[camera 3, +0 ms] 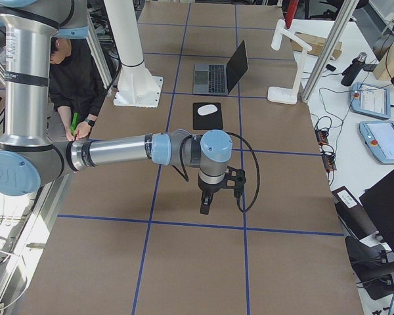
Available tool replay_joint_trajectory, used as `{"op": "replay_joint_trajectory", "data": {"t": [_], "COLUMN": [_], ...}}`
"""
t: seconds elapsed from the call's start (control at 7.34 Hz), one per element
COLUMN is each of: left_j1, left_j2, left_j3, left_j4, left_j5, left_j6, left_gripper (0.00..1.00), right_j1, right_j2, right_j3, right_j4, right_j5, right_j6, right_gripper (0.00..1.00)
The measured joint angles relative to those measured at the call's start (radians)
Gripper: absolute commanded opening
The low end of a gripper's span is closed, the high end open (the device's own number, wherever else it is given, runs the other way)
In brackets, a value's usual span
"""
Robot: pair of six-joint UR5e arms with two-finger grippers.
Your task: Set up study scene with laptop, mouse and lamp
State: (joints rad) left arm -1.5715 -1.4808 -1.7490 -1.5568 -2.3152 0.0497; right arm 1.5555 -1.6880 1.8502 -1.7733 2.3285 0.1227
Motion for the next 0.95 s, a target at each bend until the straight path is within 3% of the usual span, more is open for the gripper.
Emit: {"op": "replay_joint_trajectory", "data": {"t": [0.95], "left_j1": [0.001], "left_j2": [0.013], "left_j3": [-0.009], "left_j4": [-0.003], "left_j5": [0.000], "left_j6": [0.004], "left_gripper": [1.00], "right_j1": [-0.017], "right_j2": [0.003], "right_j3": [-0.012], "right_j4": [0.003], "right_j5": [0.001], "right_j6": [0.004], "right_gripper": [0.99]}}
